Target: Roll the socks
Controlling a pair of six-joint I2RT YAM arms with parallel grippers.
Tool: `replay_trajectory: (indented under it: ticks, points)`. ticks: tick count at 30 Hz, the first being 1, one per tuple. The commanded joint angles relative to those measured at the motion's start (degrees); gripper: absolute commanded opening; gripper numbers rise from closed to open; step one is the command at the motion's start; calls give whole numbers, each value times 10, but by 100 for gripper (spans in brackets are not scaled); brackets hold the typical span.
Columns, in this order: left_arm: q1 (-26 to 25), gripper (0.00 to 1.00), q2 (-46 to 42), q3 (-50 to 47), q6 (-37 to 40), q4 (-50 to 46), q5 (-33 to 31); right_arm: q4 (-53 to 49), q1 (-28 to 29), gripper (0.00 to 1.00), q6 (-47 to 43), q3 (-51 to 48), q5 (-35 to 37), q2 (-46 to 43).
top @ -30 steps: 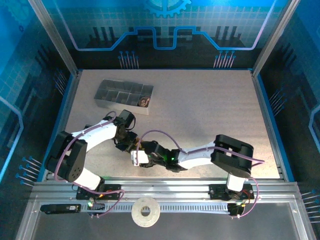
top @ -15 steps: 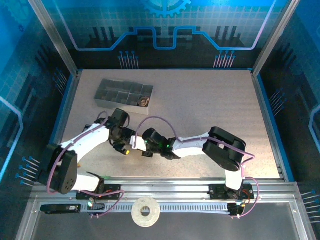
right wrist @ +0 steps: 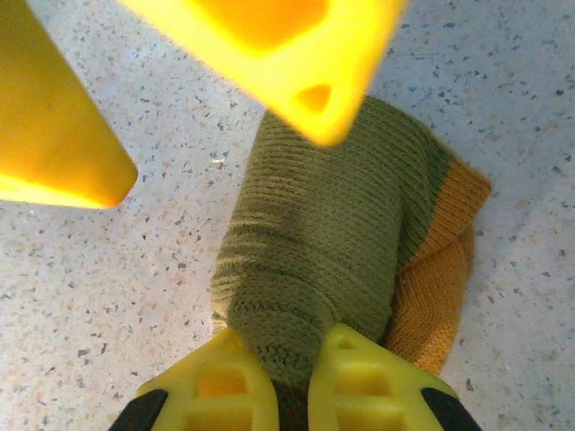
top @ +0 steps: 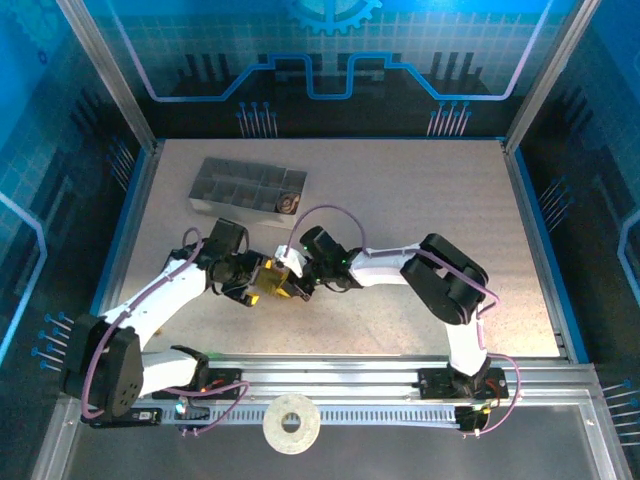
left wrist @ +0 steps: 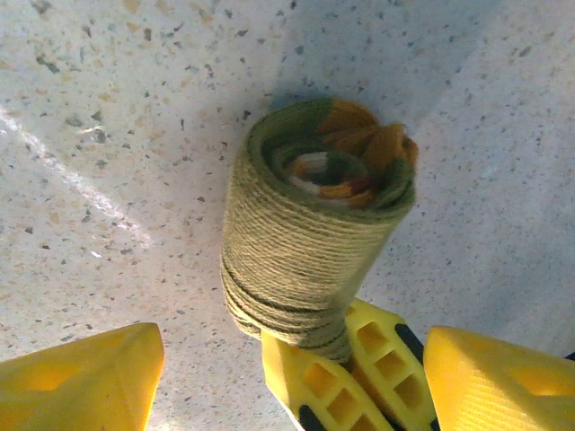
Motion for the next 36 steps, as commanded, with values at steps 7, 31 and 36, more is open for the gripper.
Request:
replay_trajectory:
  ticks: [7, 31, 36]
  points:
    - [-44, 86, 76, 24, -50, 16, -22, -132, -34, 0, 81, 1, -70, 69]
    - [-77, 56, 284, 94, -37, -57, 22, -133, -42, 0, 89, -2, -68, 67]
    - [-84, 9, 212, 48, -77, -23, 28, -128, -39, 0, 78, -7, -51, 50]
